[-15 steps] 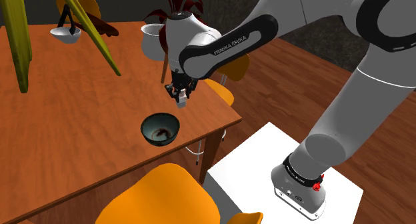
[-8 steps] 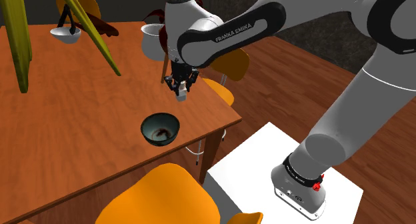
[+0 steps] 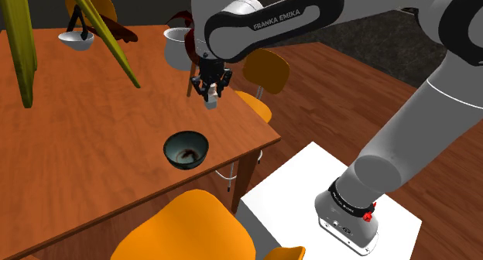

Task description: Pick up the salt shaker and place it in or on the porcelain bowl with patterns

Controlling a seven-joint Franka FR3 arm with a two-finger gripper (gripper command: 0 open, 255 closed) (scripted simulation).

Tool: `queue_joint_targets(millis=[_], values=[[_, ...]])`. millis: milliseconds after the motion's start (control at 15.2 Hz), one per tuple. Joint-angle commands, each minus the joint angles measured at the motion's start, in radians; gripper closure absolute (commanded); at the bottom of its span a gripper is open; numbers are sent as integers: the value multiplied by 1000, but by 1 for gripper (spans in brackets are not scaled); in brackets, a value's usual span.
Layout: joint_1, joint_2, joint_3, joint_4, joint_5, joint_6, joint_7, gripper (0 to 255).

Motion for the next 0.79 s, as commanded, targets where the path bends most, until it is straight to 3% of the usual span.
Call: queue_joint_targets(millis=[0, 528, 726], values=[[0, -10, 0, 17, 8, -26, -8, 255], [-1, -38, -3, 93, 28, -124, -32, 255], [32, -55, 33, 86, 39, -140, 31, 255]])
